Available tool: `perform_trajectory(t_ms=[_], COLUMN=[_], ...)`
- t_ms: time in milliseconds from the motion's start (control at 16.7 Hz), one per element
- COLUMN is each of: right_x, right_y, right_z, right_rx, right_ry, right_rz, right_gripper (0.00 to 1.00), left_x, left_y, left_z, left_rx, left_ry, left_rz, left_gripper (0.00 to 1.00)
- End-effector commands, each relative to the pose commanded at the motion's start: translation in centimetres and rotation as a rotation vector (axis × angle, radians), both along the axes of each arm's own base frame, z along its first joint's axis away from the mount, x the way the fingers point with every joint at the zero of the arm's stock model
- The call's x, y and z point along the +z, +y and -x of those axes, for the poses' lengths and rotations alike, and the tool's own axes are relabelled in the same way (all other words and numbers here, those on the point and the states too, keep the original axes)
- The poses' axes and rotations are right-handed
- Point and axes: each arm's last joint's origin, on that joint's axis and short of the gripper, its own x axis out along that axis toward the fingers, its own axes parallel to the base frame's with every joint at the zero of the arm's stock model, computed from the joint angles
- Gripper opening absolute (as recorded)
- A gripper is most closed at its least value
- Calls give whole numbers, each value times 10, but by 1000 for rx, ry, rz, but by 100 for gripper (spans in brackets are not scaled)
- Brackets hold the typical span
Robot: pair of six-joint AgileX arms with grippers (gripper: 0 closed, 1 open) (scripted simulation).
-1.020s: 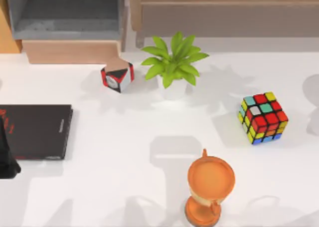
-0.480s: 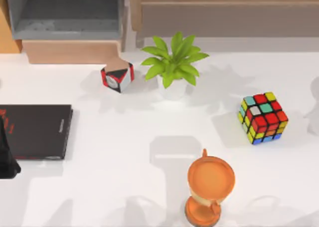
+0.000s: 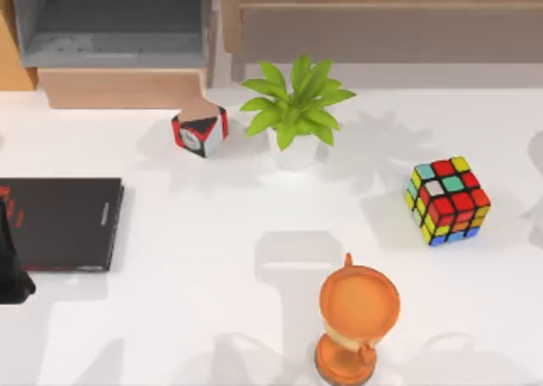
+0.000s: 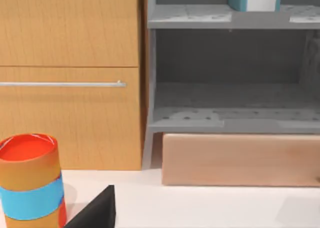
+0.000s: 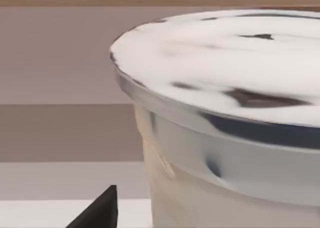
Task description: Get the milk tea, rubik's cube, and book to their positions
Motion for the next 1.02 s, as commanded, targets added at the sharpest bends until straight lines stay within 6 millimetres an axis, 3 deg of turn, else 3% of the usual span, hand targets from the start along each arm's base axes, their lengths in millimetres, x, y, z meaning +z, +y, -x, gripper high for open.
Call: perform_trajectory(t_ms=[420, 1020], right_x=[3, 50], right_y=[0, 1], right_z=[6, 25], right_rx=[5, 5], right_ry=[-4, -4], right_rz=[1, 2], right_gripper=[100, 100], left_x=[0, 0], left_y=[0, 0], left_z=[0, 0], left_rx=[0, 0], left_ry=[0, 0], left_rz=[0, 0], left_gripper=[100, 100])
